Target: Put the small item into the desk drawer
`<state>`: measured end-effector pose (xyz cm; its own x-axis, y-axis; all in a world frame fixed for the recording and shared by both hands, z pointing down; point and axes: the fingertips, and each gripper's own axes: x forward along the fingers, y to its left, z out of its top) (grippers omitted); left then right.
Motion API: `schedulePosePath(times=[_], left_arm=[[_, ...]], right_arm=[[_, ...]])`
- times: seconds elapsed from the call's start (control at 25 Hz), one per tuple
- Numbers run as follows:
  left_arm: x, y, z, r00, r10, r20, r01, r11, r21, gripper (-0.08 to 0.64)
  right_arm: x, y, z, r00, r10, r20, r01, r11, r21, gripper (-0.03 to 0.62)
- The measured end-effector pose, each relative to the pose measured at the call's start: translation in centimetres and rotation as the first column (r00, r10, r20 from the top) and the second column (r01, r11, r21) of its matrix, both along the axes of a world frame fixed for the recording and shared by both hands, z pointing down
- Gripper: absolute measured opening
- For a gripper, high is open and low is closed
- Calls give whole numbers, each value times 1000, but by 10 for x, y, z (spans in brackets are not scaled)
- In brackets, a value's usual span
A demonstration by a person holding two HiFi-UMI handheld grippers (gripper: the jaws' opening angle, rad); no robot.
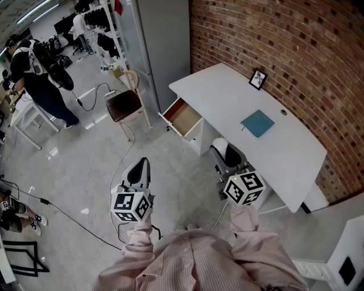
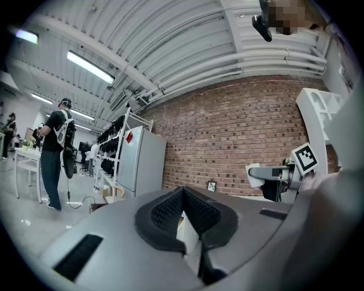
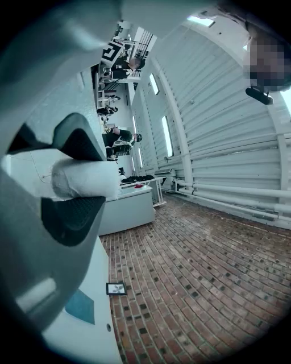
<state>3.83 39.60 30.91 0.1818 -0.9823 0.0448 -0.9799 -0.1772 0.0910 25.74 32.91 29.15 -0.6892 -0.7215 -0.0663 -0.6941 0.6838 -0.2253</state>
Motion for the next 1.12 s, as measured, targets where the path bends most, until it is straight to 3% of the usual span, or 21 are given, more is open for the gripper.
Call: schedulePosePath(times=[0.72, 1.12], left_arm=[[6, 6, 8, 999, -42, -12, 42, 999, -12, 2], [-4, -36, 21, 998, -48, -31, 46, 998, -36, 2]], right_arm=[[-2, -7, 11, 996, -62, 64, 64, 997, -33, 178], [-17, -45, 30, 995, -91, 30, 93, 993, -67, 178]])
